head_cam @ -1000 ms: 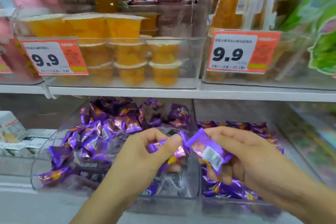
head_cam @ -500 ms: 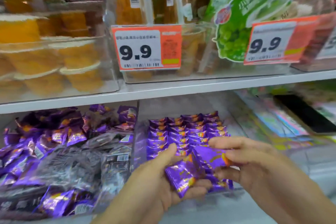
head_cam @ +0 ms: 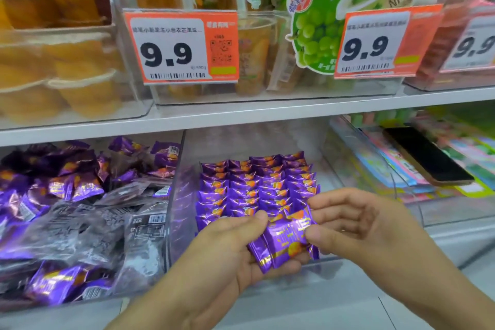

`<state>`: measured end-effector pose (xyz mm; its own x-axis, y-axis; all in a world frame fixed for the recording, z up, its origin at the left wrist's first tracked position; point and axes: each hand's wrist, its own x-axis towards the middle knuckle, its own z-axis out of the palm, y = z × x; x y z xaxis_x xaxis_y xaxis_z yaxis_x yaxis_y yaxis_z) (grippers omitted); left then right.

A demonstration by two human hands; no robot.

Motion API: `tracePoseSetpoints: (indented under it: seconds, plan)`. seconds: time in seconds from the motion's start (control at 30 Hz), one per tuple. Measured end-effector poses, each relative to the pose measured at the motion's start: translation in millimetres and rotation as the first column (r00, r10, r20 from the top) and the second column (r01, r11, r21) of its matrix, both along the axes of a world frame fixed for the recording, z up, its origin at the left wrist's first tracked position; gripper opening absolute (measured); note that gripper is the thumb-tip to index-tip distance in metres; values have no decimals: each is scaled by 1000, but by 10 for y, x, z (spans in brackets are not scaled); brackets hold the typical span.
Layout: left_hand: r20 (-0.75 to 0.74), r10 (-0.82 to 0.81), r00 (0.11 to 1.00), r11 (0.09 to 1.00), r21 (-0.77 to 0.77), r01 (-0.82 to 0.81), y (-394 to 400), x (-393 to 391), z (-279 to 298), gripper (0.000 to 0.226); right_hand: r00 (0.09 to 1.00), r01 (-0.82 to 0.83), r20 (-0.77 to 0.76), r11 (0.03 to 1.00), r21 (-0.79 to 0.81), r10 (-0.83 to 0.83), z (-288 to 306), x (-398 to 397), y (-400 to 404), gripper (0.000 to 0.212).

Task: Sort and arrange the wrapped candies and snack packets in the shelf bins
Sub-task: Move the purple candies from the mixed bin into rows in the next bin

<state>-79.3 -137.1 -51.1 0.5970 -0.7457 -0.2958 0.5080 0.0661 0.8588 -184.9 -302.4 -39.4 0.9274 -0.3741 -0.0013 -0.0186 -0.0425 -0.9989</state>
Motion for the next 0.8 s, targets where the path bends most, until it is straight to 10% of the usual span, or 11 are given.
tracePoseSetpoints:
  seconds: [0.27, 0.57, 0.8]
  plan:
    - [154, -196, 968, 980, 64, 188, 104, 37, -66, 31, 988, -148, -51, 989, 6, 148, -104, 53, 31, 52]
    - [415, -312, 855, 947, 209, 244, 142, -11, -95, 25, 964, -264, -110, 891, -368, 240, -65, -48, 100, 50]
    - [648, -125, 751, 949, 299, -101, 47, -92, -237, 48, 979, -206, -108, 794, -572, 175, -121, -51, 39, 36]
